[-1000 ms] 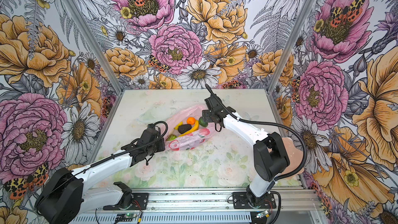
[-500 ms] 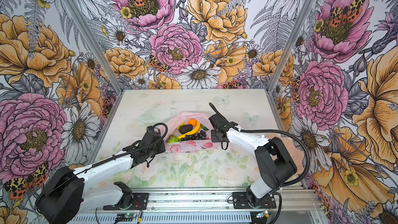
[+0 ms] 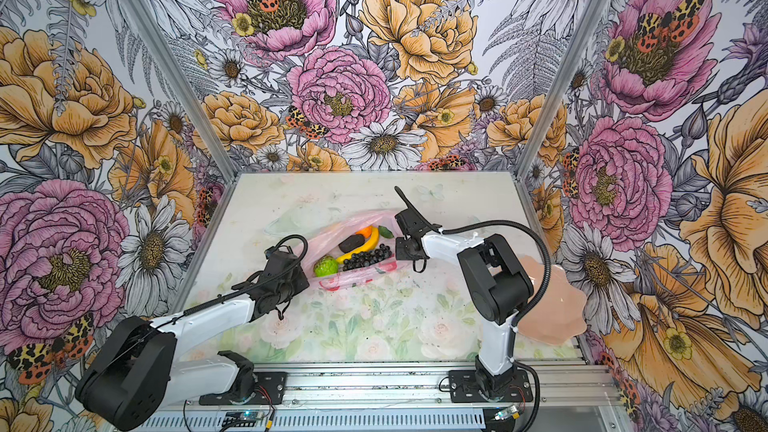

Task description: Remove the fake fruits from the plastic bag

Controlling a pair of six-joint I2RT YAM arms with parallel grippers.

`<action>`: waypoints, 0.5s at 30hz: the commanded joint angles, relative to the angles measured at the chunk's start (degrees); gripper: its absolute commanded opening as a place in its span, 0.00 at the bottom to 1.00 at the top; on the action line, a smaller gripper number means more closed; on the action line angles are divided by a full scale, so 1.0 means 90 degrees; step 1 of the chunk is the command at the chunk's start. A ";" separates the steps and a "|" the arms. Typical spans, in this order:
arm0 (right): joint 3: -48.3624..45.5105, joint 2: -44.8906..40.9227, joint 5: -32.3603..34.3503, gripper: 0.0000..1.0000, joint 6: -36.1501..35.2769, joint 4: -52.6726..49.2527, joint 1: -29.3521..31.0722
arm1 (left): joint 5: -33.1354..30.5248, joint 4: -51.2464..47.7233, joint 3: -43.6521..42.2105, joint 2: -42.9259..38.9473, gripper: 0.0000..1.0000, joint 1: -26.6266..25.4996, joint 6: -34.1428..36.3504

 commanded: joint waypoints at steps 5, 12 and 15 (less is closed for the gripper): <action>0.2303 0.1331 -0.0663 0.00 -0.0193 0.0497 0.0406 | 0.0816 0.1471 -0.0354 0.0081 0.00 0.1448 -0.0011; 0.2103 0.1203 -0.0592 0.00 -0.0159 0.0508 0.0479 | 0.1029 0.1066 0.0259 0.0415 0.01 0.0795 0.0736; 0.1766 0.0977 -0.0469 0.02 -0.0217 0.0513 0.0479 | 0.0774 0.0799 0.0270 0.0374 0.06 0.0419 0.0720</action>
